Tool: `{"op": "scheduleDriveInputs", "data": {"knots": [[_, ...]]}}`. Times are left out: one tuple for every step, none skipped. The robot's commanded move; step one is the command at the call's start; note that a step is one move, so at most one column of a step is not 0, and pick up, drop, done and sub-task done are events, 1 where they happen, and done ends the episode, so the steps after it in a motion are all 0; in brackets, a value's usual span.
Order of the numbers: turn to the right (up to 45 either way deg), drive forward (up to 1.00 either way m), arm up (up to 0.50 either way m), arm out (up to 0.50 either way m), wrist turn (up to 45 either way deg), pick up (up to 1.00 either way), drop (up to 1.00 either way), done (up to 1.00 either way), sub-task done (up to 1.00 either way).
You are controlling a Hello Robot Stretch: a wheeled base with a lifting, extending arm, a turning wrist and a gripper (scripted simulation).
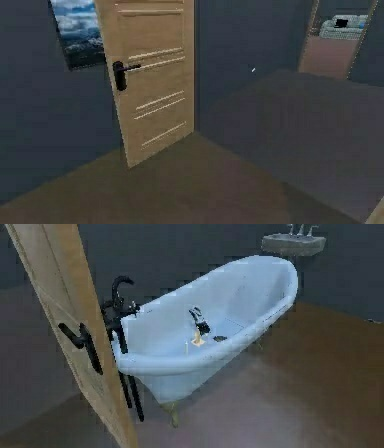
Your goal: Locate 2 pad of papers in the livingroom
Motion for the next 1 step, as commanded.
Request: {"op": "scheduleDriveInputs", "data": {"knots": [[0.0, 0.45, 0.0, 0.0, 0.0, 0.0, 0.0, 0.0, 0.0]]}}
